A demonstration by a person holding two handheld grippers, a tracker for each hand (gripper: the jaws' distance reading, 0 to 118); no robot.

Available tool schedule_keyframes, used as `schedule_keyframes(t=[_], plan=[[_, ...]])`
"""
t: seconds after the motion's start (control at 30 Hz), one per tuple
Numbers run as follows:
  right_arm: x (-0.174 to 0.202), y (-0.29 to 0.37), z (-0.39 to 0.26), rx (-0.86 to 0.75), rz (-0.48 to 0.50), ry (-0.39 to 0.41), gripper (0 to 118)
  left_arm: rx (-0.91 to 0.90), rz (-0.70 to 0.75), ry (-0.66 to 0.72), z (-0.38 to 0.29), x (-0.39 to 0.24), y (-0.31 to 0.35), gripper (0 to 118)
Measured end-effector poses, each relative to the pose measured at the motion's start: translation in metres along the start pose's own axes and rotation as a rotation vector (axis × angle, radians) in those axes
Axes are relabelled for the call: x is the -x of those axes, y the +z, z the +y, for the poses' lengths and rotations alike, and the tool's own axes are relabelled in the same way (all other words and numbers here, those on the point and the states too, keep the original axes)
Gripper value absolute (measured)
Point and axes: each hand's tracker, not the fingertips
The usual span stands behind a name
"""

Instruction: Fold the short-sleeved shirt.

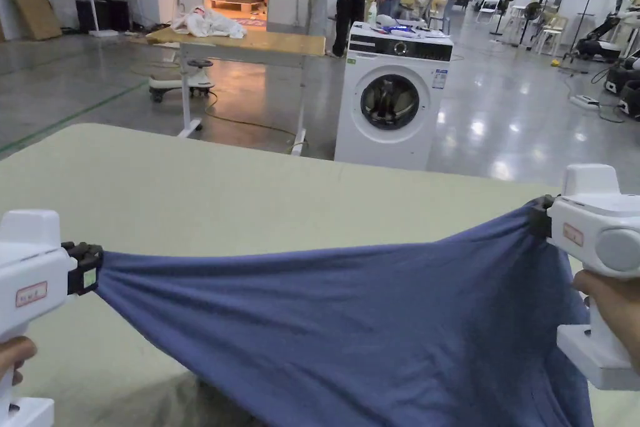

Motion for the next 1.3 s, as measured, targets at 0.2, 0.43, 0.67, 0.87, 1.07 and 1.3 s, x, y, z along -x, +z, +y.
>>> schedule_keyframes(t=[0.2, 0.43, 0.67, 0.87, 1.07, 1.3], plan=[[-0.037, 0.024, 0.048, -0.084, -0.077, -0.037, 2, -0.106, -0.025, -0.063, 0.101, -0.035, -0.01, 1], [-0.066, 0.028, 0.105, -0.15, -0.134, -0.073, 2, -0.172, -0.043, -0.096, 0.188, -0.059, -0.028, 0], [-0.081, 0.021, 0.165, -0.21, -0.178, -0.074, 2, -0.197, -0.052, -0.095, 0.253, -0.065, -0.049, 0], [-0.089, 0.006, 0.21, -0.238, -0.197, -0.045, 2, -0.229, -0.047, -0.103, 0.297, -0.063, -0.063, 0], [-0.094, -0.011, 0.238, -0.245, -0.198, -0.057, 2, -0.252, -0.032, -0.08, 0.337, -0.061, -0.077, 0], [-0.093, -0.038, 0.255, -0.28, -0.21, -0.022, 2, -0.278, -0.015, -0.08, 0.361, -0.063, -0.094, 0]])
